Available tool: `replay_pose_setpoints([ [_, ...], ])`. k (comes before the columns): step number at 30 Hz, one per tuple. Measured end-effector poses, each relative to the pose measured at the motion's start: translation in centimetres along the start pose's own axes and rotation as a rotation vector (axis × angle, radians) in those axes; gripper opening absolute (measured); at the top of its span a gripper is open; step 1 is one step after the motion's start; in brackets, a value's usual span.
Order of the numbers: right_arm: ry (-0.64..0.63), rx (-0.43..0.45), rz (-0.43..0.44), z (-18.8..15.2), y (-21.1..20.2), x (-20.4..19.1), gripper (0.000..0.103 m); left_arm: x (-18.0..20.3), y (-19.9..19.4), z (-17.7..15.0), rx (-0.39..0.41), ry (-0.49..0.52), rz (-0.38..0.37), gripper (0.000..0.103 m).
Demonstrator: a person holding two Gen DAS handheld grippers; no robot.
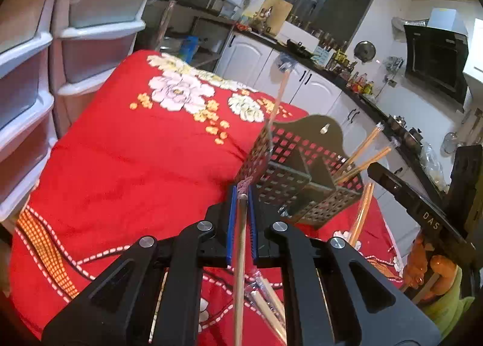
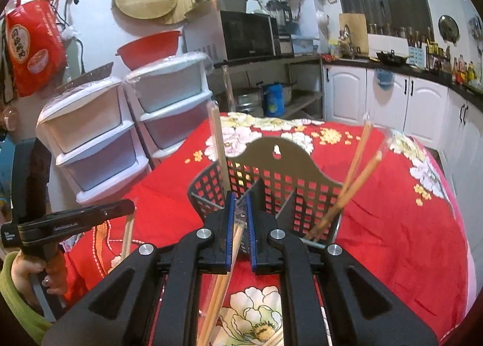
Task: Organize utensils
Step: 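Close the left tool on a wrapped chopstick while the right tool grasps another, then lift the left tool's chopstick over the grey caddy while the right tool carries its own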
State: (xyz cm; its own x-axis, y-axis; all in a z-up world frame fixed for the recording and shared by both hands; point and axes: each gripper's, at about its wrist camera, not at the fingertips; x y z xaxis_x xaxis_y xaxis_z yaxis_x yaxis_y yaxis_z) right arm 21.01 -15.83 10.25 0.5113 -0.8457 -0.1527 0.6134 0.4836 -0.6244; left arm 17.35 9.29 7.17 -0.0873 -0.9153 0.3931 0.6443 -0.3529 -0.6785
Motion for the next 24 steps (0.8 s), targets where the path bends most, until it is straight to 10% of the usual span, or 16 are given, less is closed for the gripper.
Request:
replay_pose_setpoints([
  [15,-0.038,0.093,0.025,0.9,-3.9,-1.6,0.007,2.9,-2.2,2.2,0.078,0.064,-0.029,0.003],
  [24,-0.051,0.164,0.025,2.4,-6.3,-2.0,0.007,0.3,2.9,1.7,-0.092,0.017,0.025,0.014],
])
Point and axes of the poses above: each gripper's, at about its wrist camera, not at the fingertips, and y roughly the way its jaws point, x to its right, z to its top, and after that the axes turned 11 degrees about -x, right-handed
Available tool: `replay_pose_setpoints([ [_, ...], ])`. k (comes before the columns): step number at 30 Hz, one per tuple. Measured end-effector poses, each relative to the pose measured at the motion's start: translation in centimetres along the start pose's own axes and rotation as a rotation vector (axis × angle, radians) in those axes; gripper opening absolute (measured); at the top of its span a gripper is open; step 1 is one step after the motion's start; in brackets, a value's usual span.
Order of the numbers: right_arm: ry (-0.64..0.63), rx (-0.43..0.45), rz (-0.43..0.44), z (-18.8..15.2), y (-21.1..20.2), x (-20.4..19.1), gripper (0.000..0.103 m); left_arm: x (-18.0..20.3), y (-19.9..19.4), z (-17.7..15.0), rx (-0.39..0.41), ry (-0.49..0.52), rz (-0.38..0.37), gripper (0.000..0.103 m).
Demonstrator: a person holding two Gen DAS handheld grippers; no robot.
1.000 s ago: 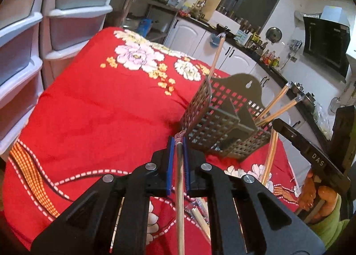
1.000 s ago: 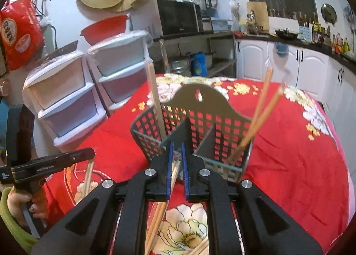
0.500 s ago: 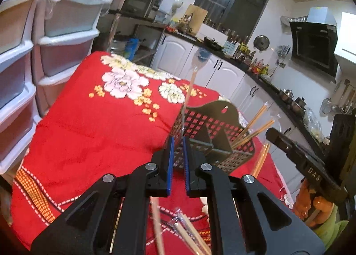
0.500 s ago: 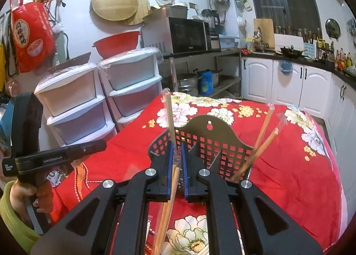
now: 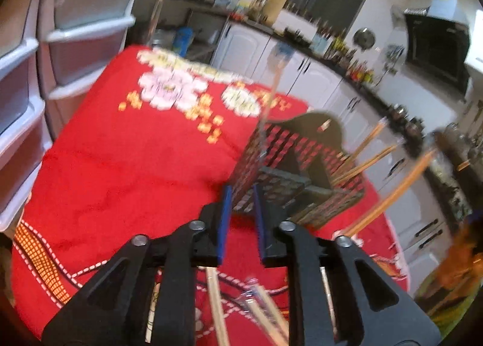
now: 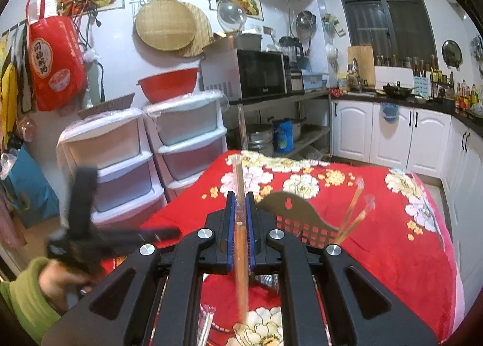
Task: Organize utensils
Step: 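Lift the left tool's chopstick over the grey caddy while the right tool carries its own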
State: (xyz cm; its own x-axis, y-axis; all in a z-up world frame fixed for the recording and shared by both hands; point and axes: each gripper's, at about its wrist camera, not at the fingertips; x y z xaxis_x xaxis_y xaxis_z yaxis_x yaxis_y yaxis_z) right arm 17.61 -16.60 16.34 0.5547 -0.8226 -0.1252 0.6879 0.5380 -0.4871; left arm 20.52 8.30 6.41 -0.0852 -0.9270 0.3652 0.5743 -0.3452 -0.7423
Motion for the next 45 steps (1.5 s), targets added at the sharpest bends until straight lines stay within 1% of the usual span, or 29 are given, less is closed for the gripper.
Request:
replay_pose_setpoints([
  [1,-0.004,0.01,0.0,0.3,-0.3,-0.1,0.007,-0.4,0.9,-0.1,-0.026,-0.006,0.01,0.016],
  [3,-0.014,0.034,0.0,1.0,-0.9,-0.3,0.007,-0.9,2.0,-0.2,-0.051,-0.009,0.028,0.017],
  [6,-0.028,0.071,-0.003,2.2,-1.7,-0.6,0.007,-1.5,4.0,-0.4,-0.107,-0.006,0.06,0.024],
  [7,-0.033,0.086,-0.005,2.7,-2.1,-0.7,0.007,-1.7,4.6,-0.4,-0.121,-0.005,0.068,0.025],
  [9,-0.039,0.112,-0.009,3.5,-2.7,-0.7,0.007,-1.9,5.3,-0.7,-0.143,-0.003,0.077,0.025],
  [12,-0.046,0.147,-0.018,4.8,-3.3,-0.6,0.007,-1.7,6.2,-1.0,-0.17,0.013,0.097,0.031],
  [13,-0.047,0.156,-0.02,5.2,-3.5,-0.5,0.007,-1.7,6.6,-1.0,-0.179,0.02,0.104,0.031],
  [17,-0.048,0.178,-0.028,6.2,-3.8,-0.2,0.007,-1.6,7.8,-1.1,-0.202,0.033,0.129,0.031],
  [20,-0.041,0.186,-0.032,6.8,-3.8,0.3,0.007,-1.4,8.5,-1.1,-0.208,0.054,0.163,0.031],
  [23,-0.037,0.193,-0.041,7.2,-3.6,0.7,0.007,-1.5,9.5,-1.1,-0.232,0.062,0.178,0.031],
  [24,-0.035,0.194,-0.043,7.4,-3.5,0.9,0.007,-1.5,9.9,-1.2,-0.24,0.068,0.186,0.028],
  [25,-0.032,0.194,-0.045,7.5,-3.4,1.0,0.007,-1.5,10.1,-1.2,-0.245,0.072,0.195,0.02],
  [26,-0.029,0.195,-0.047,7.8,-3.2,1.2,0.007,-1.5,10.4,-1.3,-0.248,0.08,0.209,0.016],
  [27,-0.026,0.196,-0.05,8.0,-3.1,1.3,0.007,-1.6,10.5,-1.3,-0.242,0.087,0.225,0.007],
  [28,-0.024,0.196,-0.051,8.1,-3.0,1.4,0.007,-1.6,10.5,-1.2,-0.238,0.087,0.227,0.006],
  [32,-0.018,0.197,-0.052,8.8,-2.2,1.7,0.007,-1.7,9.1,-0.3,-0.203,0.062,0.184,0.002],
  [35,-0.016,0.194,-0.048,9.0,-1.7,1.9,0.007,-1.2,6.5,0.7,-0.15,0.049,0.123,0.002],
  [42,-0.011,0.194,-0.043,9.5,-1.1,2.1,0.007,2.4,-2.9,4.3,0.078,0.114,0.057,0.001],
  [45,-0.009,0.201,-0.044,10.1,-0.8,2.4,0.007,3.8,-6.0,5.9,0.147,0.134,0.013,0.001],
])
Point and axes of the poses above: each gripper's, at about its wrist camera, not at the fingertips, and y roughly the way its jaws point, x to its right, z to its top, and after that the axes turned 11 degrees about -x, right-handed
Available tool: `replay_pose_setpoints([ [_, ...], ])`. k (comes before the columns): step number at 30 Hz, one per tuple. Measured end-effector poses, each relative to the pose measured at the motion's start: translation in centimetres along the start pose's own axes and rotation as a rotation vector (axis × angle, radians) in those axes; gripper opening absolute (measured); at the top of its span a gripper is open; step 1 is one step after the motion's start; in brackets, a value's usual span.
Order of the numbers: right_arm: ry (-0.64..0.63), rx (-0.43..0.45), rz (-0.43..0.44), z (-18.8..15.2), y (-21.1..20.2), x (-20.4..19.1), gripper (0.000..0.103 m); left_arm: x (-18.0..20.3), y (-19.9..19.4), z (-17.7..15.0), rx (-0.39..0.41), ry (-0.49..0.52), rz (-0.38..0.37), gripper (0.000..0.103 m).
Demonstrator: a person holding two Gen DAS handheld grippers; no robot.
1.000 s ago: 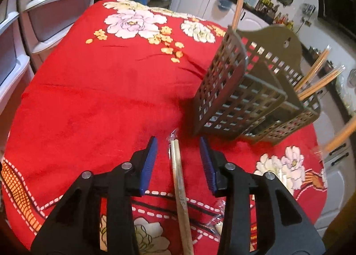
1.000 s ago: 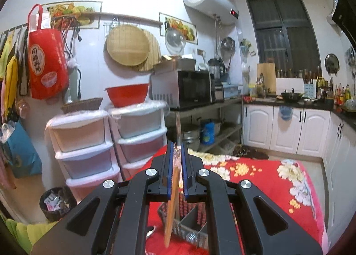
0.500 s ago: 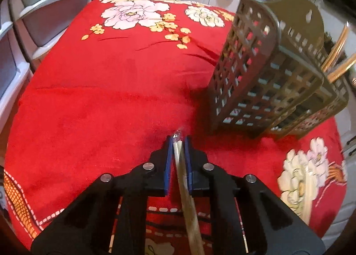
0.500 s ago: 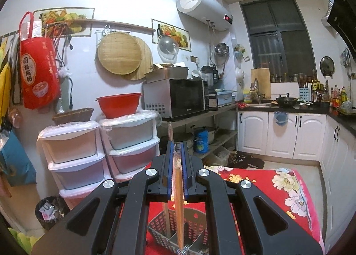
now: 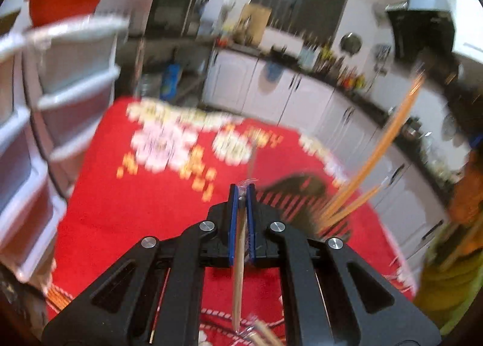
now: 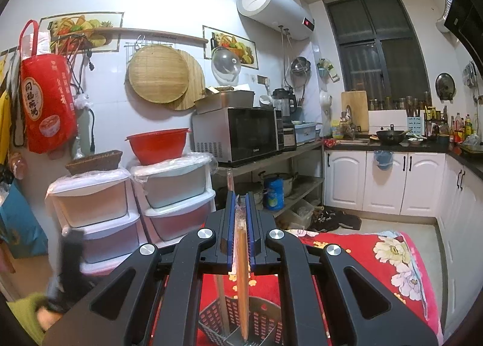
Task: Organize utensils
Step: 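Lift the left tool's chopstick over the grey caddy while the right tool carries its own, then lower both chopsticks into the caddy and open both tools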
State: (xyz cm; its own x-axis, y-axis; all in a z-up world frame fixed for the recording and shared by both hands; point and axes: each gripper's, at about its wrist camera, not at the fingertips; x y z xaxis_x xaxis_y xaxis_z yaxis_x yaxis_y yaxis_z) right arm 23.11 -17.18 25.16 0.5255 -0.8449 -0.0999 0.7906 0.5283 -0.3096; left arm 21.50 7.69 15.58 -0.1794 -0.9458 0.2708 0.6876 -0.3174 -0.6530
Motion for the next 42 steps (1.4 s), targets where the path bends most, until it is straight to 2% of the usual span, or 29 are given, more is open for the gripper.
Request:
replay_pose_setpoints([
  [4,0.003,0.009,-0.005,0.7,0.5,0.3,0.007,1.8,-3.1,3.2,0.091,0.038,-0.044,0.001],
  [10,0.02,0.013,-0.025,1.2,1.7,1.1,0.007,4.8,-4.6,6.8,0.193,0.098,-0.065,0.001],
  [17,0.043,-0.01,-0.043,0.3,3.0,1.9,0.007,6.7,-2.7,8.5,0.285,0.144,0.015,0.002],
  [23,0.055,-0.036,-0.042,-1.1,4.1,2.6,0.007,6.0,0.6,8.6,0.264,0.113,0.017,0.002],
  [32,0.11,-0.098,-0.028,-4.2,5.5,3.4,0.007,4.4,4.9,6.7,0.207,0.078,0.049,0.001],
  [42,0.171,-0.142,-0.014,-6.9,5.1,4.1,0.007,3.2,6.9,4.6,0.153,0.044,0.04,0.002],
])
Point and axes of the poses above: each gripper's, at about its wrist camera, not at the fingertips, and y roughly the way its jaws point, x to its right, z to its top, and after that the axes turned 11 degrees about -x, right-handed
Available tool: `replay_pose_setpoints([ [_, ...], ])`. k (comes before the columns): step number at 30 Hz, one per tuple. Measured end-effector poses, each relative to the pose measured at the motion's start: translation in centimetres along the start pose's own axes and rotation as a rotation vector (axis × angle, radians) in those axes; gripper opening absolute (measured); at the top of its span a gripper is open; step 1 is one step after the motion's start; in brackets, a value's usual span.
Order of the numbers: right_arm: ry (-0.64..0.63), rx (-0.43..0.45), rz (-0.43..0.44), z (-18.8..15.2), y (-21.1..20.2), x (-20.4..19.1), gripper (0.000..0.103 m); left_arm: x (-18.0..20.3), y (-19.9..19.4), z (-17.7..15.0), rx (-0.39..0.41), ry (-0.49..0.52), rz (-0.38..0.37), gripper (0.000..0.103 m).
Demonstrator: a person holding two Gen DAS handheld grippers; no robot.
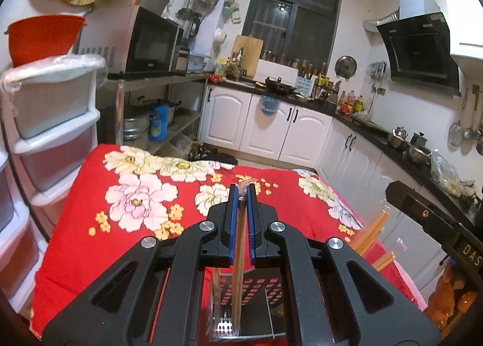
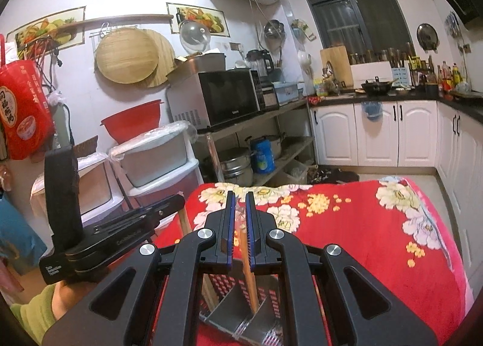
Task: Organize utensils
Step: 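Lower both chopsticks into the caddy and open both tools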
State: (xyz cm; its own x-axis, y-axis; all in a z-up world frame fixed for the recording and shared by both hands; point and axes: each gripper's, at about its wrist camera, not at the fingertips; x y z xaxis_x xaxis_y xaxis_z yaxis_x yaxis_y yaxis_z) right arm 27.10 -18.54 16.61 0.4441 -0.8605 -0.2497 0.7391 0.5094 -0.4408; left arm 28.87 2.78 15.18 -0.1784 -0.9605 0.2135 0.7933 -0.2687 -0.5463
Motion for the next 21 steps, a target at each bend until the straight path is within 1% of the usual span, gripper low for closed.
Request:
replay_pose_setpoints([
  [11,0.054,-0.048,-0.025,-2.4,-0.7,1.4,0.008,-0.6,-0.1,-1.6,-0.038,-0.033,-0.008,0.002],
  [13,0.063,-0.055,-0.033,-2.8,-0.9,1.7,0.014,-0.7,-0.1,-1.8,-0.042,-0.036,-0.009,0.002],
  [14,0.068,-0.058,-0.035,-2.9,-0.9,1.8,0.02,-0.7,-0.2,-2.0,-0.045,-0.039,-0.01,0.002],
  [17,0.081,-0.067,-0.04,-3.5,-1.2,2.1,0.022,-0.8,-0.3,-2.4,-0.048,-0.043,-0.013,0.002],
  [21,0.087,-0.082,-0.048,-4.2,-1.5,2.3,0.029,-0.9,-0.6,-2.7,-0.05,-0.048,-0.013,0.002],
])
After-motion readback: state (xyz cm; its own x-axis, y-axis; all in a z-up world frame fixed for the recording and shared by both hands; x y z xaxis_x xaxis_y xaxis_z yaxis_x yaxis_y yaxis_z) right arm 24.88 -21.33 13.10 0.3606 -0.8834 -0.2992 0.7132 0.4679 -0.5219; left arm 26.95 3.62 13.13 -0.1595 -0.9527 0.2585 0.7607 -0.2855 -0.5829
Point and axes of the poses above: each gripper's, at about its wrist camera, not at the fingertips, and y roughly the way its jaws point, x to its right, z to its top, and after that the axes turned 11 degrees about -x, right-handed
